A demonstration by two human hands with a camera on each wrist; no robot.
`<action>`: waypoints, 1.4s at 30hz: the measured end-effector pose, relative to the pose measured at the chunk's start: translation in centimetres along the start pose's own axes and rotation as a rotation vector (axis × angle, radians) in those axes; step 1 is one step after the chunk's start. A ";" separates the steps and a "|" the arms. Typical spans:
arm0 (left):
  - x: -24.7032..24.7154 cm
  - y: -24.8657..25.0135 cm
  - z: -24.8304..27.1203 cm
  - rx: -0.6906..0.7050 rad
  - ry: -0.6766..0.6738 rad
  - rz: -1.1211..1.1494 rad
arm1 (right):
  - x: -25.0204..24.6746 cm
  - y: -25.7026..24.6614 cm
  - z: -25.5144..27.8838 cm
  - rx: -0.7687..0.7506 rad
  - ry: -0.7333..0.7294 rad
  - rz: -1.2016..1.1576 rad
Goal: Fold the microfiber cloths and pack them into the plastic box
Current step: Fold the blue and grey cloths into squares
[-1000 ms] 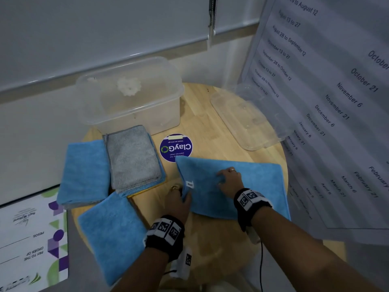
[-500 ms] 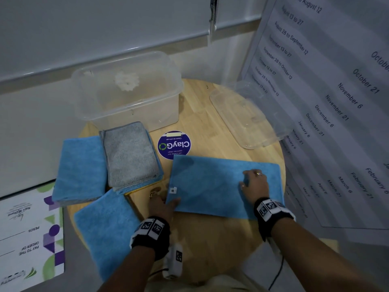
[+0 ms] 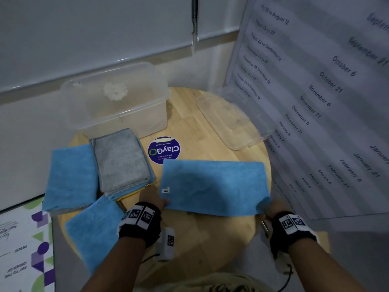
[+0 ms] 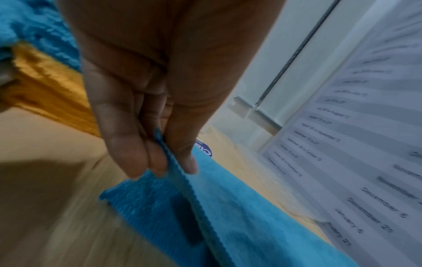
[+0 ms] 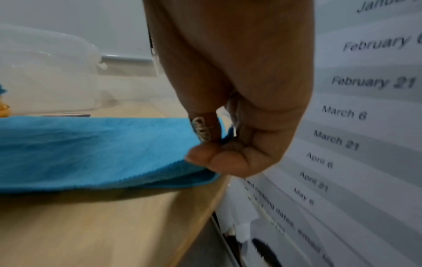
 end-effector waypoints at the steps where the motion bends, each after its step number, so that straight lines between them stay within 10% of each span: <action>1: -0.1 0.2 -0.1 0.019 -0.006 -0.019 | -0.6 -0.2 0.0 0.013 0.032 0.050; 6: -0.9 0.3 -0.6 0.045 0.000 0.001 | -3.0 -1.0 1.4 -0.019 0.167 0.066; 12: -4.5 3.4 -2.8 0.120 0.022 0.138 | -7.3 -2.9 -0.6 -0.054 0.247 -0.700; 17: -8.6 6.9 -2.3 0.291 0.382 0.599 | -10.6 -5.0 0.9 -0.451 0.251 -0.982; 20: -7.4 6.2 -0.3 0.397 0.556 0.494 | -8.4 -2.6 0.8 -0.472 0.208 -0.939; 25: 2.2 1.7 -0.8 0.335 0.189 0.269 | 1.0 1.9 -0.5 -0.174 -0.129 -0.816; 42: 2.5 -2.3 -2.3 0.205 0.264 0.248 | 0.3 3.2 -1.6 -0.133 0.148 -0.579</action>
Point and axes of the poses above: each hand's wrist, its own z-axis away from the middle knuckle, its own x-axis out of the palm, y = z × x, the point moved 7 cm from there along -z, towards the middle knuckle, and after that the axes turned 8 degrees about x, right-handed, at the moved point
